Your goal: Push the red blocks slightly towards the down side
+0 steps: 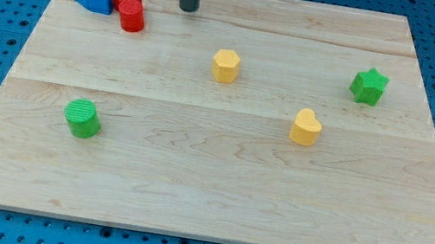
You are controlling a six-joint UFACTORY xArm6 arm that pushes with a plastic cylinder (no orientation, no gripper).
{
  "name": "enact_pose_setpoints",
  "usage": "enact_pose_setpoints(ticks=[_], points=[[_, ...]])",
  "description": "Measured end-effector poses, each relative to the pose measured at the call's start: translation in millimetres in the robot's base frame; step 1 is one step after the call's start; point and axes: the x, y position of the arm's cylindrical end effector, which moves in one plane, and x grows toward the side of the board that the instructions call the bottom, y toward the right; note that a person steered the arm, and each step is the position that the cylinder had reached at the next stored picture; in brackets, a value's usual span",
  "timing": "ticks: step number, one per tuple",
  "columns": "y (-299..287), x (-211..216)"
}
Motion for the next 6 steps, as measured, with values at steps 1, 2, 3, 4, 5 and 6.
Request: enact_pose_setpoints(ticks=[1,2,3,4,5,6], points=[[-48,-3],[-56,3],[-55,20],[-56,44],[-67,70],[-61,75]])
